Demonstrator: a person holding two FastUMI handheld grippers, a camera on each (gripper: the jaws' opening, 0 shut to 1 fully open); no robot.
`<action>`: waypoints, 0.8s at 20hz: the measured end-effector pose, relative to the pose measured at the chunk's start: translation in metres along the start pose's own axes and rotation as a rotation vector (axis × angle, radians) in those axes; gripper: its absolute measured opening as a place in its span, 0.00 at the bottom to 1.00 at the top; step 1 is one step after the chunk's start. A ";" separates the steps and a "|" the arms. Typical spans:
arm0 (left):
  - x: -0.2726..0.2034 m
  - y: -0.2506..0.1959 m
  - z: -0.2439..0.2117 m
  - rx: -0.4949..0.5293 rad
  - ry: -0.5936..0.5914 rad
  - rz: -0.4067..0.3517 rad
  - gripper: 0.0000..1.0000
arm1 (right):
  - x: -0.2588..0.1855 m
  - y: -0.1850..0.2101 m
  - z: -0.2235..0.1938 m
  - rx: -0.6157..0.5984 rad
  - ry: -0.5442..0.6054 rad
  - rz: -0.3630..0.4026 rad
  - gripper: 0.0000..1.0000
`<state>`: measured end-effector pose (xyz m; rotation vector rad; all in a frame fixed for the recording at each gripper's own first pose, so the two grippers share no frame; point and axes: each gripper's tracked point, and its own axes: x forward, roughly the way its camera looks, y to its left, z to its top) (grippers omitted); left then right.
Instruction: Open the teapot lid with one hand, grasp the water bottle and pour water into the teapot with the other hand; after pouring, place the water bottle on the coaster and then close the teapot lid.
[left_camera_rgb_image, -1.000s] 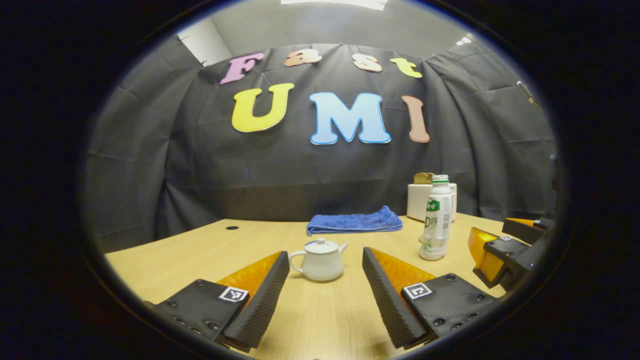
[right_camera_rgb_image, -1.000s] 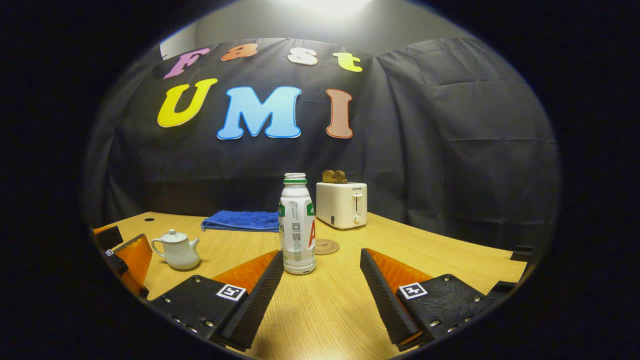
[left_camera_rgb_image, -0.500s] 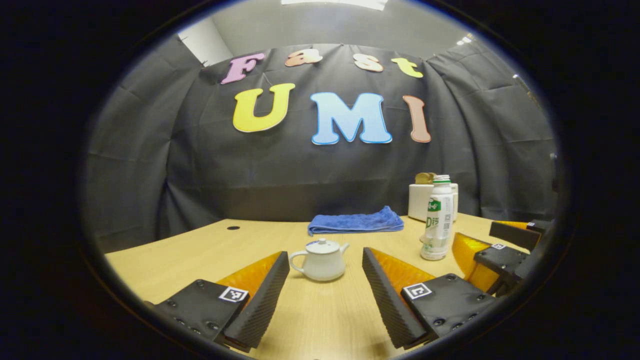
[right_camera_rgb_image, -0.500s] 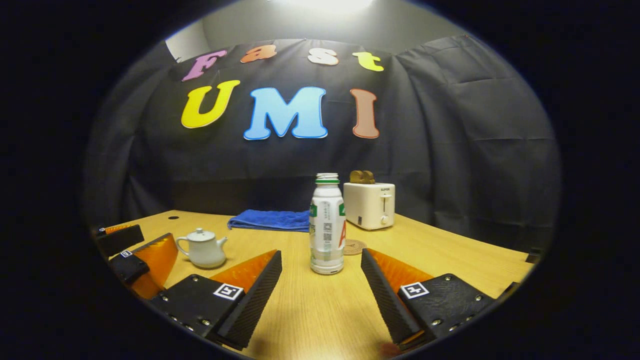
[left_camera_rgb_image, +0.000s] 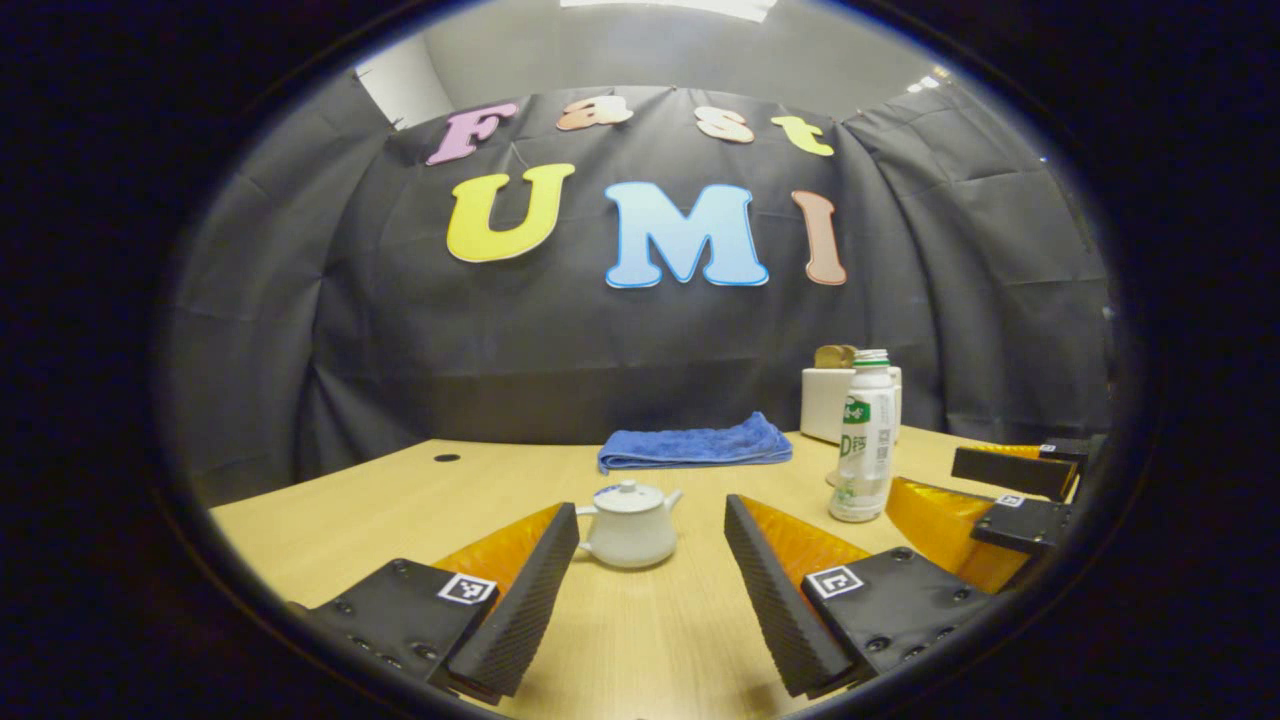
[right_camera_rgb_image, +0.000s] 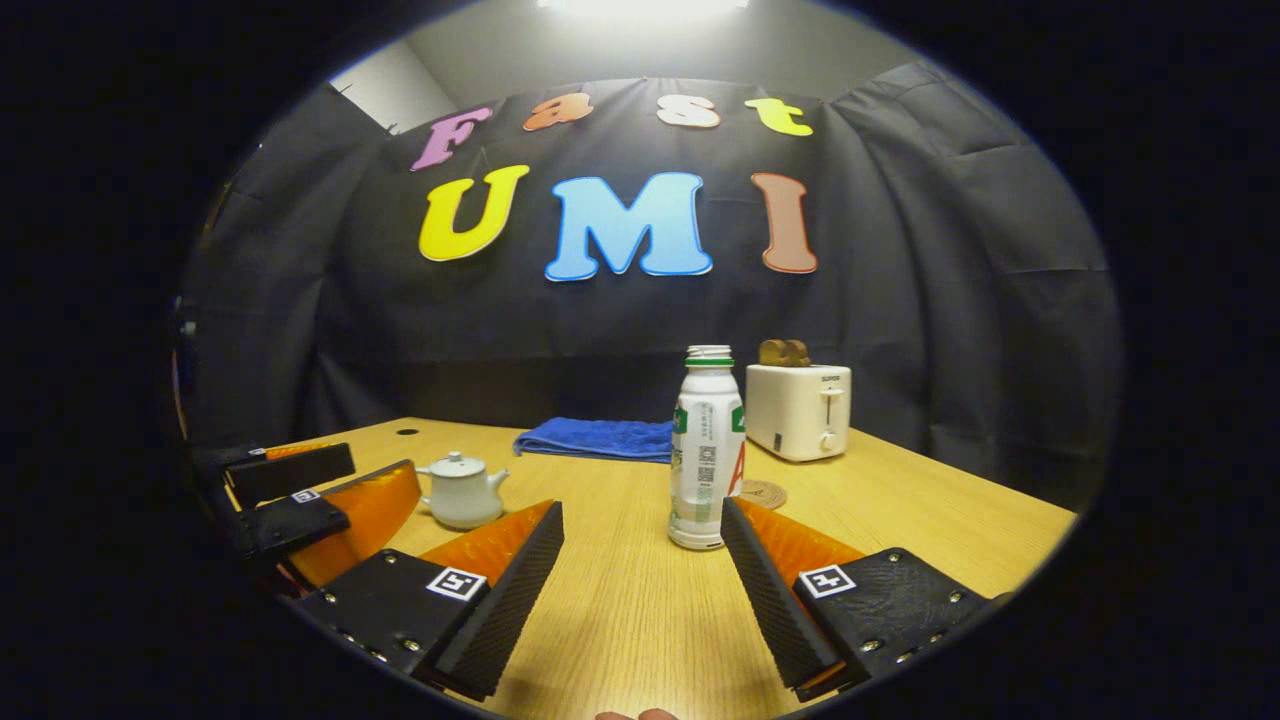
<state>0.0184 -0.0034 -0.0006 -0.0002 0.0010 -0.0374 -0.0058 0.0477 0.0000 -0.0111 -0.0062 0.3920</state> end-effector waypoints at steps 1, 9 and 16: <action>0.006 0.002 -0.001 0.000 0.001 0.011 1.00 | 0.000 -0.010 0.000 0.007 0.001 -0.017 0.98; 0.062 0.003 -0.003 0.001 0.006 0.021 1.00 | 0.003 -0.015 0.000 0.004 0.005 -0.057 0.98; 0.102 0.011 -0.005 0.001 0.023 0.022 1.00 | 0.006 -0.020 0.000 0.001 0.001 -0.063 0.98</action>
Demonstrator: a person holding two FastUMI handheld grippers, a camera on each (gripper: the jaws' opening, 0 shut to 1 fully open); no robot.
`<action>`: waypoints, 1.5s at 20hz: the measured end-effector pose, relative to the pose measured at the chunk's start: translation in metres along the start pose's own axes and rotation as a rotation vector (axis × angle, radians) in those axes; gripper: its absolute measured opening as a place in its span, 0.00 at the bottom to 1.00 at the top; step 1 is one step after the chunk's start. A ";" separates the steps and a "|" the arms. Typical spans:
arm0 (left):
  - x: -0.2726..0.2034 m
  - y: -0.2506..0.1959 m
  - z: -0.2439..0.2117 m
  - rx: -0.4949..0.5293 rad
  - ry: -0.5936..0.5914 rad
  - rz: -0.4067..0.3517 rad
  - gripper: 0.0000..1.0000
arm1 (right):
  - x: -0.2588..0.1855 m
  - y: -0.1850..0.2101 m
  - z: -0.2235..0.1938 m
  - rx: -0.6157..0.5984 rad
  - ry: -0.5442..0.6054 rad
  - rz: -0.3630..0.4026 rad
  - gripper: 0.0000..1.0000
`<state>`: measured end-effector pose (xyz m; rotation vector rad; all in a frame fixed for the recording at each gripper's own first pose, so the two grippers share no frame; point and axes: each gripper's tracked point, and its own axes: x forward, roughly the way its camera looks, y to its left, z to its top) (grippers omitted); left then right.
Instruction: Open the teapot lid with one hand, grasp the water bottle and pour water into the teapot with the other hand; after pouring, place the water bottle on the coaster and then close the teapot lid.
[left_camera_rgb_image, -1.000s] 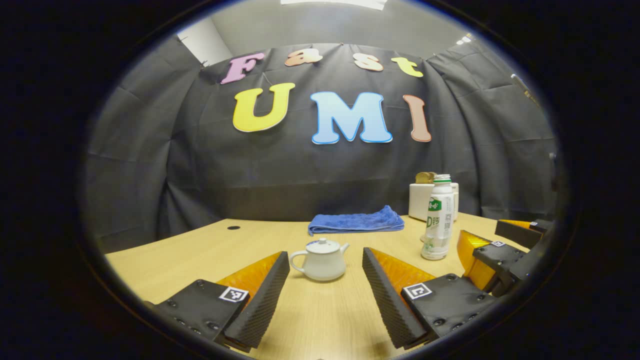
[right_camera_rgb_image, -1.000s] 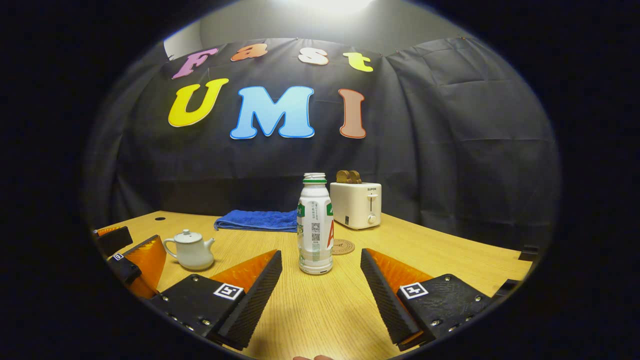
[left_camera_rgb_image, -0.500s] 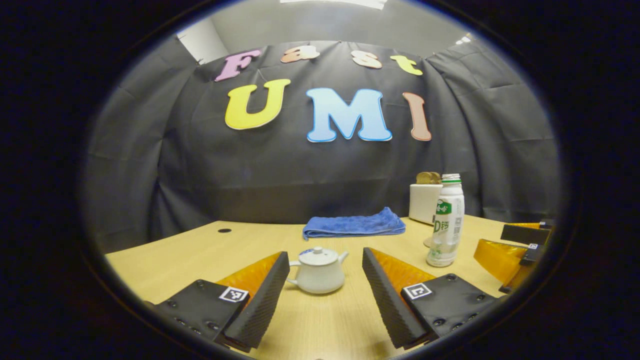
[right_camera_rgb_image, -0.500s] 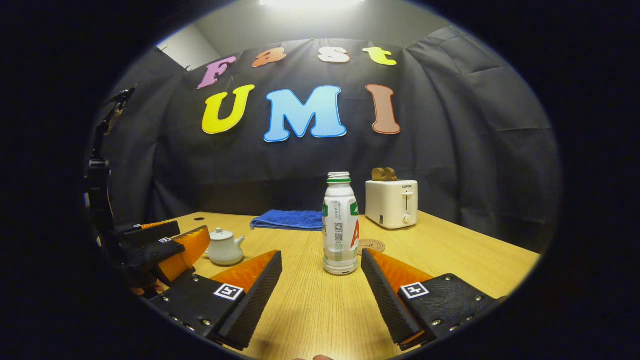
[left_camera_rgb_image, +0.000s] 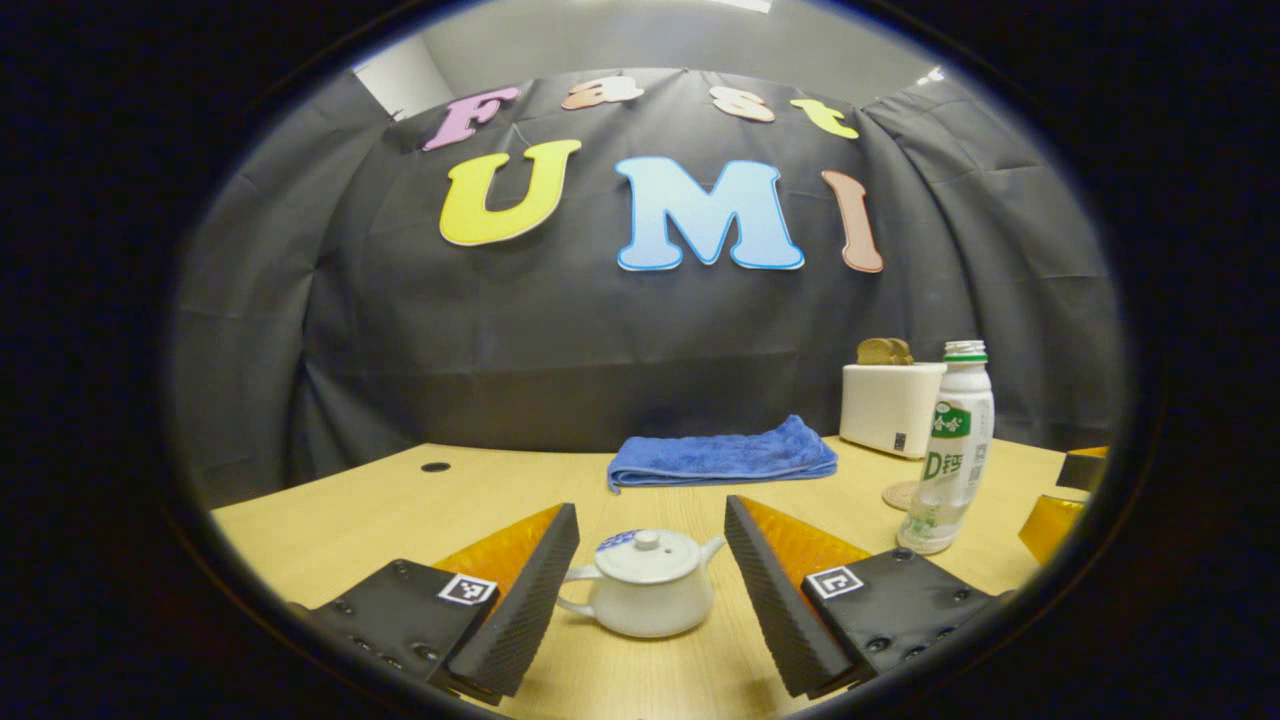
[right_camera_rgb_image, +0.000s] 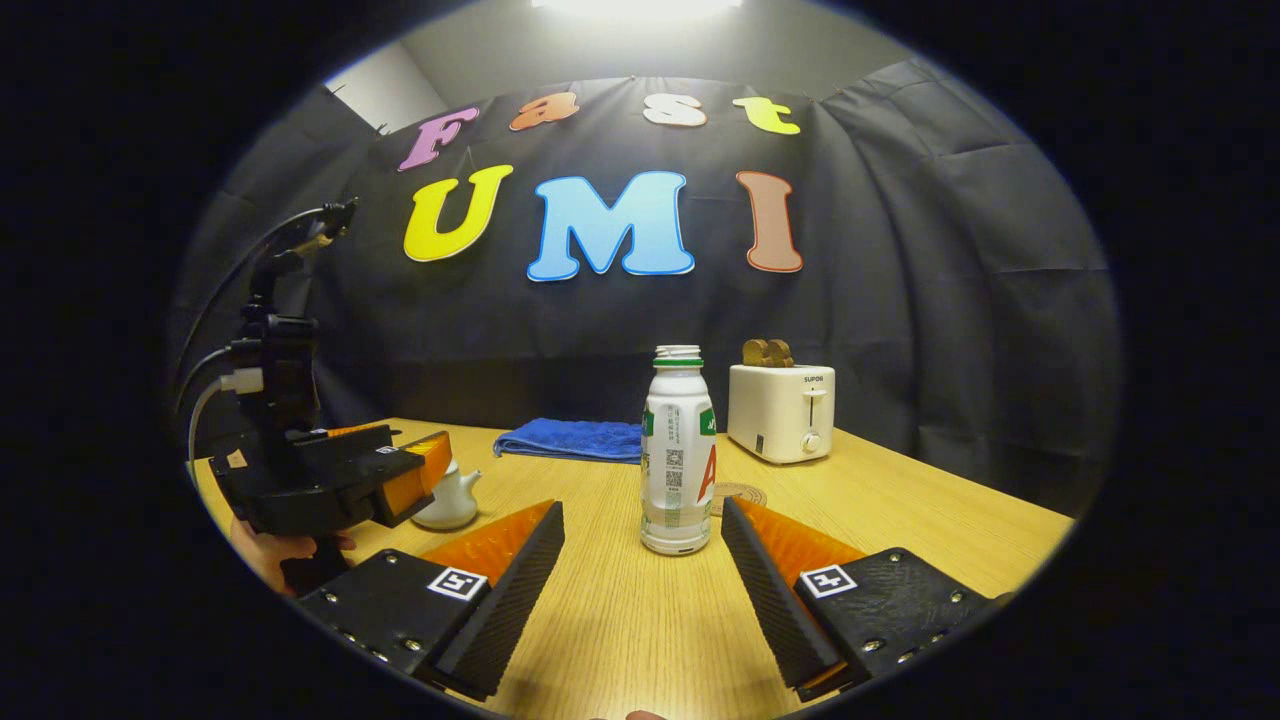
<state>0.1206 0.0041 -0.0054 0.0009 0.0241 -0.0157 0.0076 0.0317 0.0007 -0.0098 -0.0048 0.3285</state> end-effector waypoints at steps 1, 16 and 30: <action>0.004 0.000 0.002 0.001 -0.008 -0.002 1.00 | 0.000 0.000 -0.001 0.001 0.002 0.001 0.98; 0.038 0.005 -0.013 0.002 0.132 -0.019 0.35 | 0.000 0.002 -0.001 0.001 0.004 0.013 0.98; 0.026 0.012 0.006 -0.072 0.065 -0.040 0.21 | 0.006 -0.006 0.000 0.001 -0.001 -0.020 0.98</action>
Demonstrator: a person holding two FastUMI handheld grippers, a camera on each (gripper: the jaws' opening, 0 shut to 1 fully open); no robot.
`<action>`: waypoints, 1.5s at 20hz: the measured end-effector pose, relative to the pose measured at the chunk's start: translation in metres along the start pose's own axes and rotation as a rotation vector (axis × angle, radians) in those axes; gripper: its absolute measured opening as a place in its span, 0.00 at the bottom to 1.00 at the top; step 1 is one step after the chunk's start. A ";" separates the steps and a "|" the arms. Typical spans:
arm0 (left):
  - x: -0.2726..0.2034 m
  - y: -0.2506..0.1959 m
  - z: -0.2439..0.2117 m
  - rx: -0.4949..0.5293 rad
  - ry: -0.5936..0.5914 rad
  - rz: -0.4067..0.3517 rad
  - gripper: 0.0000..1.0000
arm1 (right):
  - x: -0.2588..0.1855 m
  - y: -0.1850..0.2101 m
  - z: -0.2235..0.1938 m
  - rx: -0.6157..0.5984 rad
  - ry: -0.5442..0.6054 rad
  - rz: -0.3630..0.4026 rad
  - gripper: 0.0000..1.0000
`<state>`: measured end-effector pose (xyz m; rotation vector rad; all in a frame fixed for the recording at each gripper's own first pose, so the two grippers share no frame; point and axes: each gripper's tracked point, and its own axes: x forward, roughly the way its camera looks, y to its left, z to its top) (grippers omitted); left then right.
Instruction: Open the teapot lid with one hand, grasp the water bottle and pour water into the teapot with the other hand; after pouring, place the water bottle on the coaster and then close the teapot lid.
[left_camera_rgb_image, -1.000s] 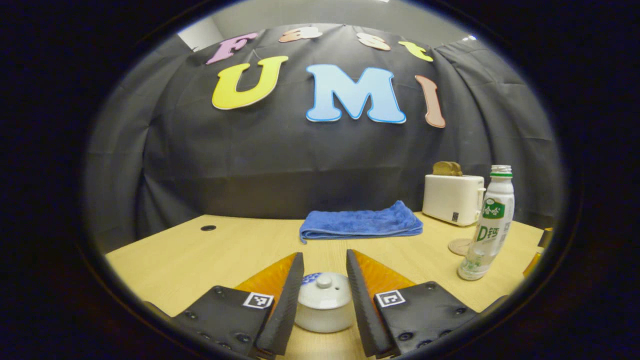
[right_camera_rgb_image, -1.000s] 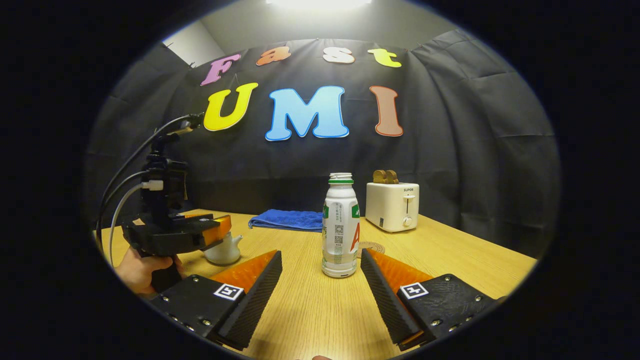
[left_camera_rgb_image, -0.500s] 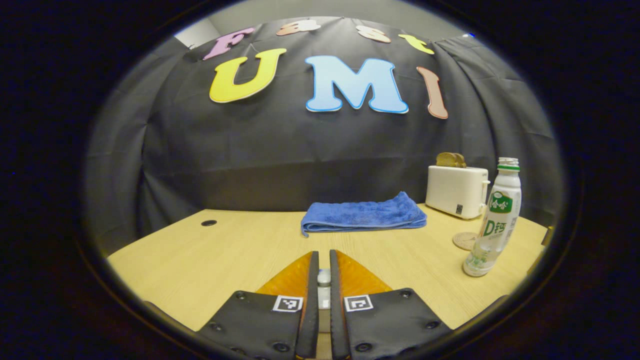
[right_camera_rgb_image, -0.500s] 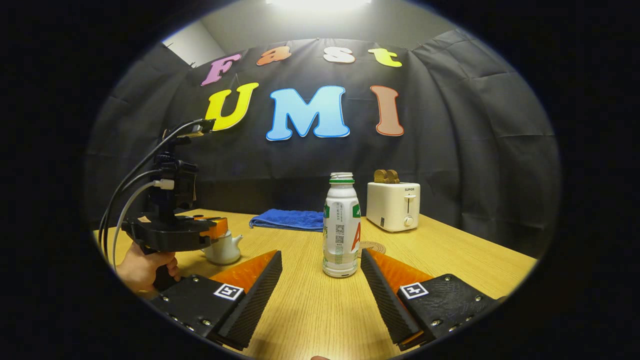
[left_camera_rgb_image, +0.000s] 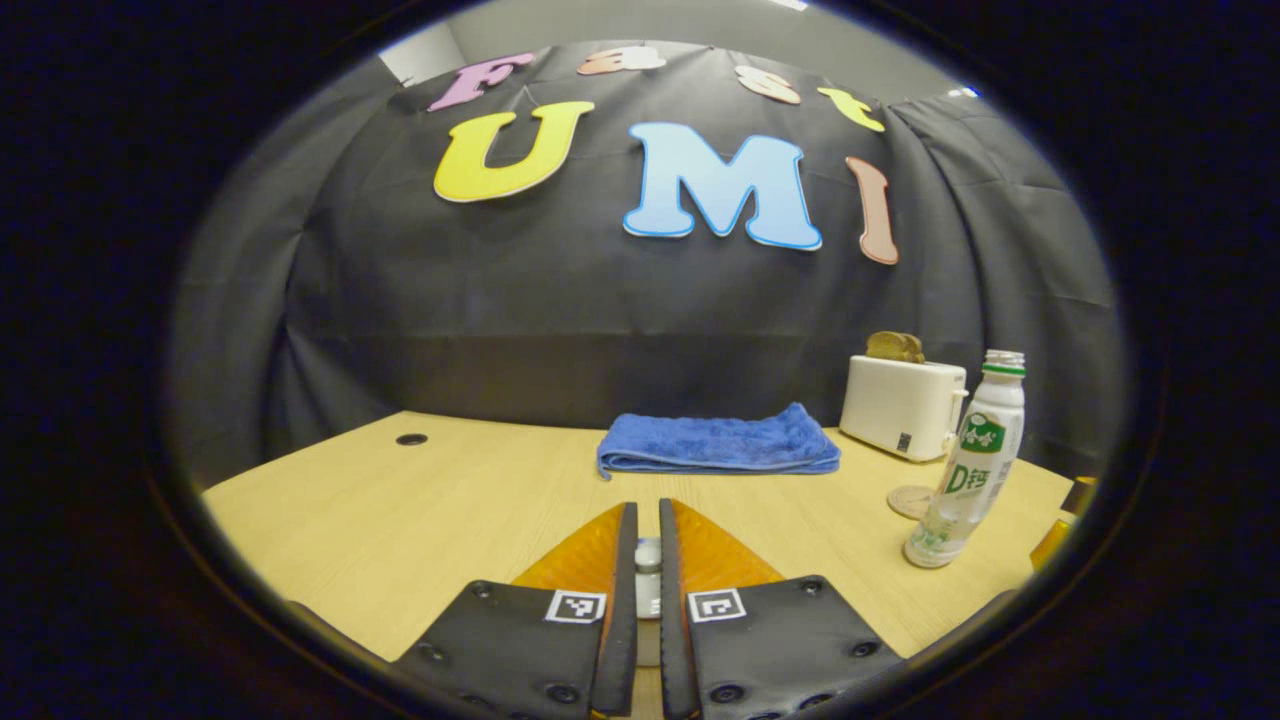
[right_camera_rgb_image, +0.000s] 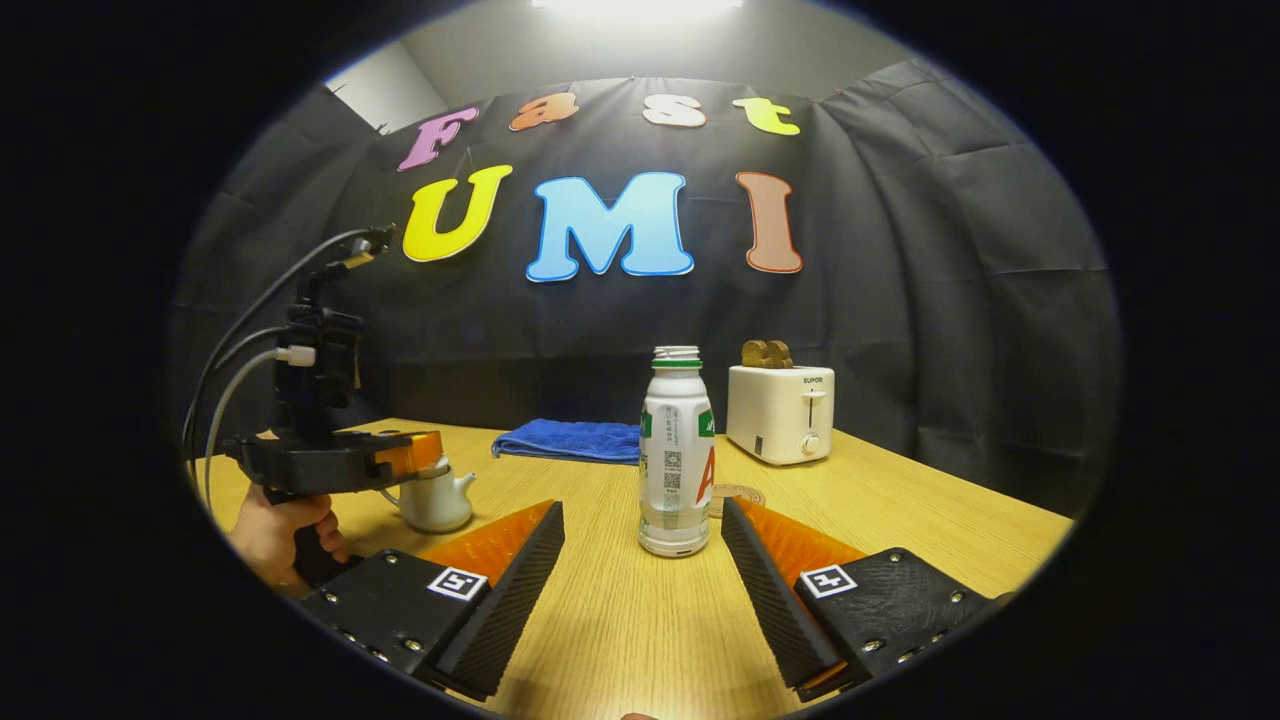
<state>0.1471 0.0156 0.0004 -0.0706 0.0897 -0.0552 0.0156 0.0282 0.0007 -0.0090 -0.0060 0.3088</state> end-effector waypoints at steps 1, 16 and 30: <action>-0.003 0.001 0.008 0.006 -0.024 0.002 0.16 | 0.002 -0.003 0.000 0.001 0.000 -0.008 0.98; -0.054 0.001 0.032 -0.028 -0.081 -0.045 0.20 | 0.073 -0.025 0.003 0.001 0.003 -0.076 0.98; -0.049 0.006 0.030 -0.025 -0.076 -0.049 0.20 | 0.141 -0.024 0.001 -0.004 -0.006 -0.071 0.83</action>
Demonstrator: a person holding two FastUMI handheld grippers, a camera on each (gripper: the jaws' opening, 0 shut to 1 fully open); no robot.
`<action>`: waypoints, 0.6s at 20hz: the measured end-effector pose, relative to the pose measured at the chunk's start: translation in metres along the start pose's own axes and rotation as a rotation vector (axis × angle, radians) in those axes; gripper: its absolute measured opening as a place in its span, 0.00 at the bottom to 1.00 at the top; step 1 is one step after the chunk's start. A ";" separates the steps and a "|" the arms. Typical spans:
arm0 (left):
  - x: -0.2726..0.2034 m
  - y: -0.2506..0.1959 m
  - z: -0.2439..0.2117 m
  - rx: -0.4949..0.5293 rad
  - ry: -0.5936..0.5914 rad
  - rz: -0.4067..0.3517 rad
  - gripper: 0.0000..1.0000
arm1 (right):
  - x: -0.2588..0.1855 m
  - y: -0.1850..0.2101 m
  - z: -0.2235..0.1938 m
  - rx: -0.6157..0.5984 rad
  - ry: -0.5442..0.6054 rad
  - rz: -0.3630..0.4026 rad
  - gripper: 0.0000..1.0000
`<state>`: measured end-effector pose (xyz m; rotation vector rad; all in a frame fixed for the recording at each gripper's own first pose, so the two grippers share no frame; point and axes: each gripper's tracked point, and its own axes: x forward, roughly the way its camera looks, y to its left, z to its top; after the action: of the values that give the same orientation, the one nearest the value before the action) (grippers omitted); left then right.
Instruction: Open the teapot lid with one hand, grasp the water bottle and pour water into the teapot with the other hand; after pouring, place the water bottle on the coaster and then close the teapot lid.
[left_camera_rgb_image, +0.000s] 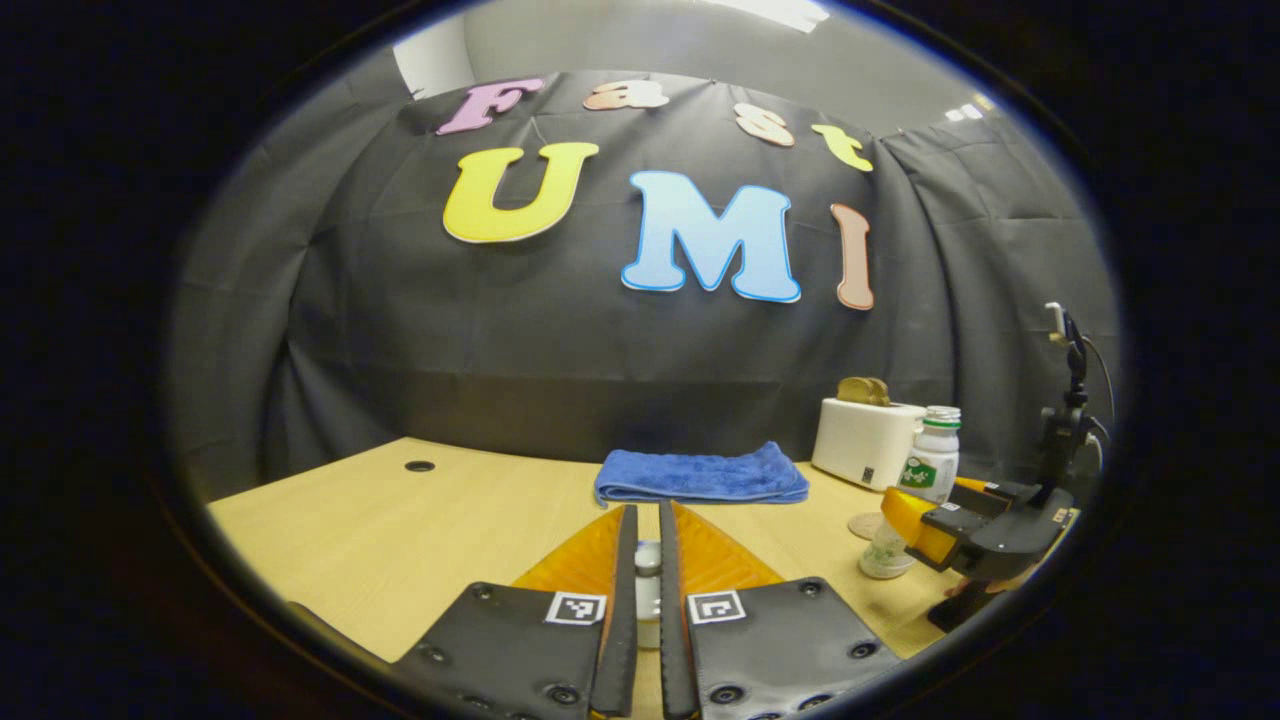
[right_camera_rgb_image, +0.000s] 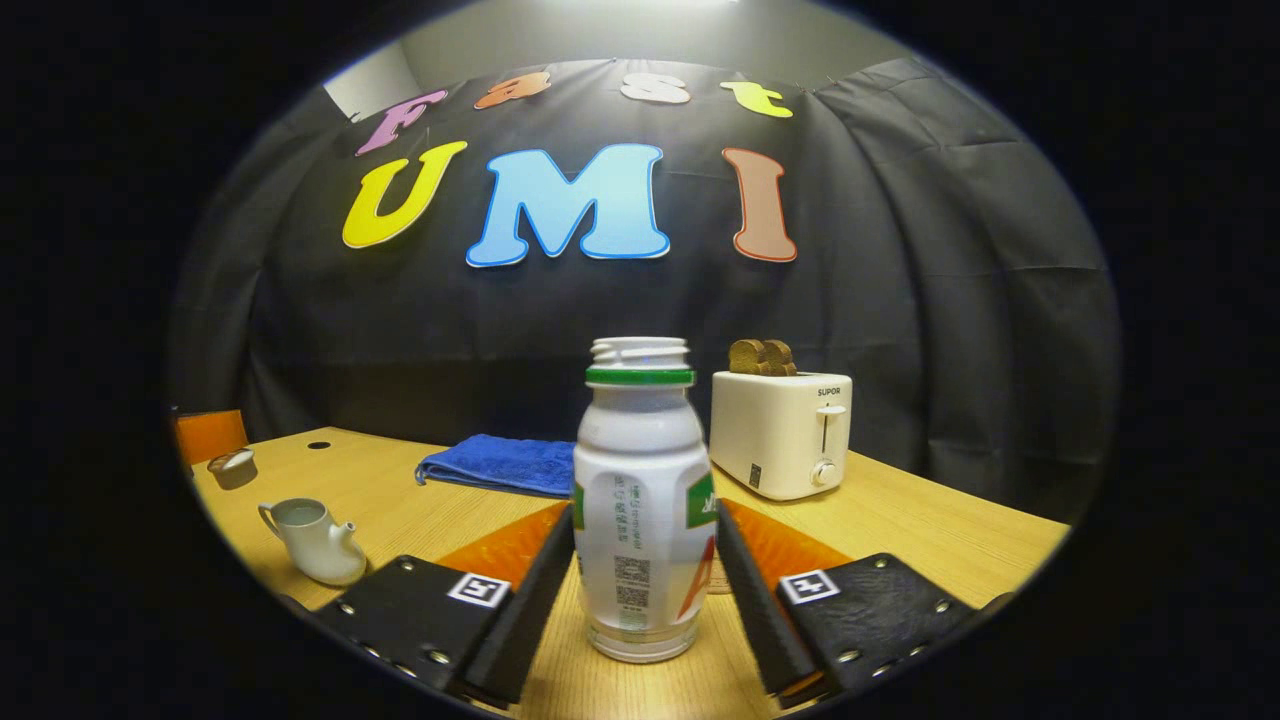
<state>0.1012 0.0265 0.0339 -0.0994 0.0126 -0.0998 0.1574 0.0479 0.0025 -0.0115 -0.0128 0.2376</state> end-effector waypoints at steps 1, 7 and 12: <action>0.000 0.001 0.000 -0.003 0.000 -0.001 0.20 | -0.008 0.001 0.006 -0.002 0.005 0.004 0.79; -0.004 0.011 0.003 -0.013 0.003 0.003 0.20 | -0.016 0.017 0.037 -0.102 -0.009 0.077 0.75; -0.010 0.026 0.006 -0.054 0.002 0.012 0.20 | -0.034 0.061 0.032 -0.352 0.002 0.213 0.75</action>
<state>0.0936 0.0538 0.0369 -0.1537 0.0176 -0.0875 0.1100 0.0999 0.0332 -0.3647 -0.0514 0.4460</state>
